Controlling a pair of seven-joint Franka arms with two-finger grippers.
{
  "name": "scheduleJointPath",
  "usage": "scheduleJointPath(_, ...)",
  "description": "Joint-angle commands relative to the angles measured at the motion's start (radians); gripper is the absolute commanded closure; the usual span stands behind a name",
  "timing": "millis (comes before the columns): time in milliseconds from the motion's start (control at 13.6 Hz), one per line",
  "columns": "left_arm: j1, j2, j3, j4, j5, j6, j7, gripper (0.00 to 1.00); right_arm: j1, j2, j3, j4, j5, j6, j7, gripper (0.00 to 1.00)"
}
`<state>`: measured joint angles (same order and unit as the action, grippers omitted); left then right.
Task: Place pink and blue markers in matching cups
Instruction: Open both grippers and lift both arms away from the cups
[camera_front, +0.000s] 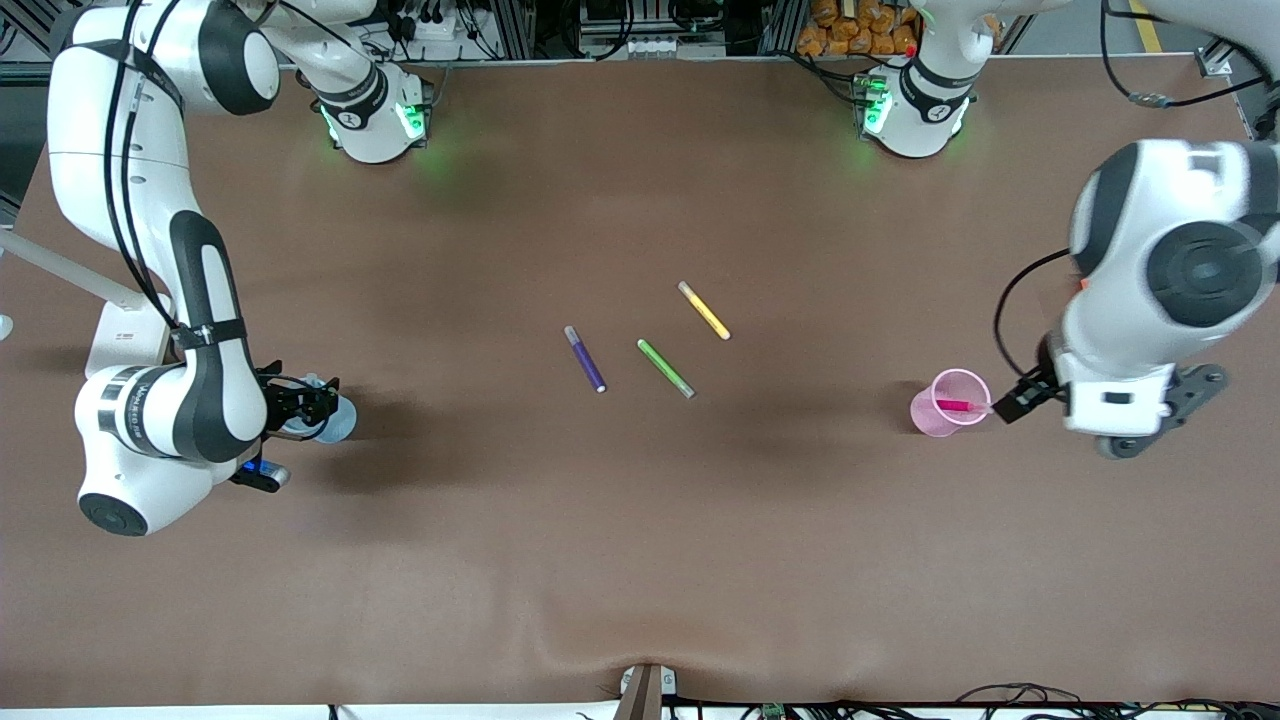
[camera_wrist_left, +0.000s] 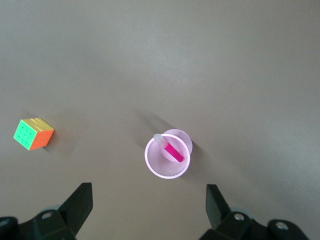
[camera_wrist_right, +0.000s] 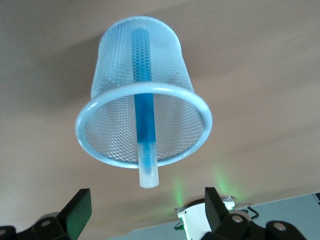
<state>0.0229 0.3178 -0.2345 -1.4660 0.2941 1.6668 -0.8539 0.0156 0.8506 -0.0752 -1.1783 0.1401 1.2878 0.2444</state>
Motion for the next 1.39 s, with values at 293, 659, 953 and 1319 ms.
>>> scheduleJointPath(293,0.003,-0.101,-0.011,-0.002,-0.071,-0.028,0.088,0.00,-0.013,-0.168,0.017,-0.030,-0.059,0.212,-0.249,0.00)
scheduleJointPath(659,0.005,-0.144,-0.006,-0.001,-0.148,-0.048,0.090,0.00,0.000,-0.405,0.017,-0.222,-0.083,0.380,-0.333,0.00)
scheduleJointPath(953,0.005,-0.169,-0.005,0.001,-0.161,-0.064,0.148,0.00,0.018,-0.597,0.018,-0.367,-0.138,0.461,-0.339,0.00)
scheduleJointPath(1319,0.017,-0.230,0.000,0.000,-0.168,-0.121,0.255,0.00,0.012,-0.866,0.018,-0.607,-0.165,0.501,-0.343,0.00)
